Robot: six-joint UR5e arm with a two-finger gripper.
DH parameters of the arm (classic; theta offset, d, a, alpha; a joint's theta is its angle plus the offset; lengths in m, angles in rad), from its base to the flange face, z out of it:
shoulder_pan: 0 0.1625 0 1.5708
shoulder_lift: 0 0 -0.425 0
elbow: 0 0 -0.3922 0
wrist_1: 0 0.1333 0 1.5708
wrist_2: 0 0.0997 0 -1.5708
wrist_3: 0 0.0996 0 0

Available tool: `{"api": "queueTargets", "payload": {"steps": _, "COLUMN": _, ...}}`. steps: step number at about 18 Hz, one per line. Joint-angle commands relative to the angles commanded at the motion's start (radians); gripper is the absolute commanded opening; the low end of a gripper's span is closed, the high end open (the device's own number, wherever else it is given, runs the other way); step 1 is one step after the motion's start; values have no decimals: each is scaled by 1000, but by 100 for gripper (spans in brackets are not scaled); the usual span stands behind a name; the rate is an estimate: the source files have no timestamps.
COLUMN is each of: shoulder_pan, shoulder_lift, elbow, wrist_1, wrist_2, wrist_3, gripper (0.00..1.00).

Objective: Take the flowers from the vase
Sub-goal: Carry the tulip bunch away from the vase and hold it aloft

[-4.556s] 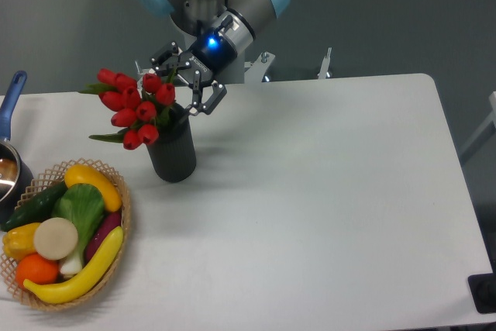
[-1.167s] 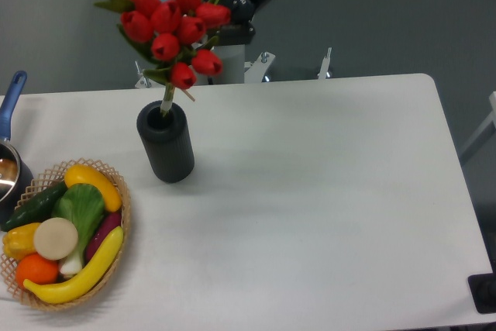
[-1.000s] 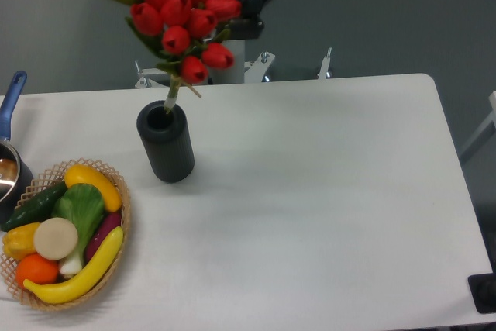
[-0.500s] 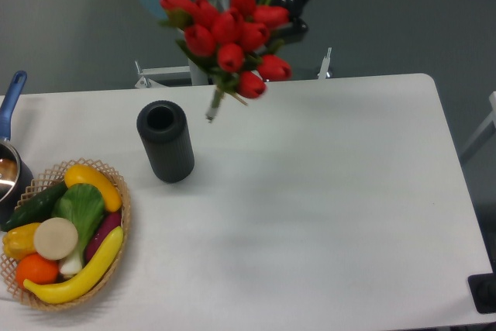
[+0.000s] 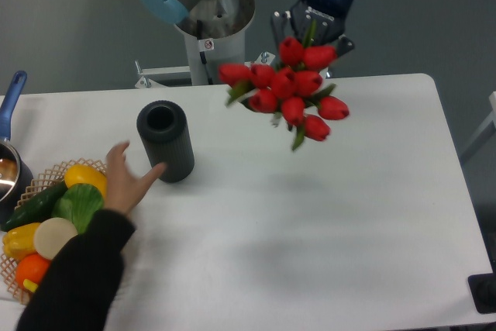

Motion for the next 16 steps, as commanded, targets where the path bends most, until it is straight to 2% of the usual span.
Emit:
{"api": "queueTargets", "payload": {"steps": 10, "shoulder_pan": -8, "shoulder_lift": -21, "elbow": 12, "wrist_1": -5, "wrist_2": 356, "wrist_3": 6, "gripper": 11}}
{"api": "queueTargets", "payload": {"steps": 16, "shoulder_pan": -28, "shoulder_lift": -71, "elbow": 48, "wrist_1": -8, "wrist_2": 468, "wrist_3": 8, "gripper": 10}}
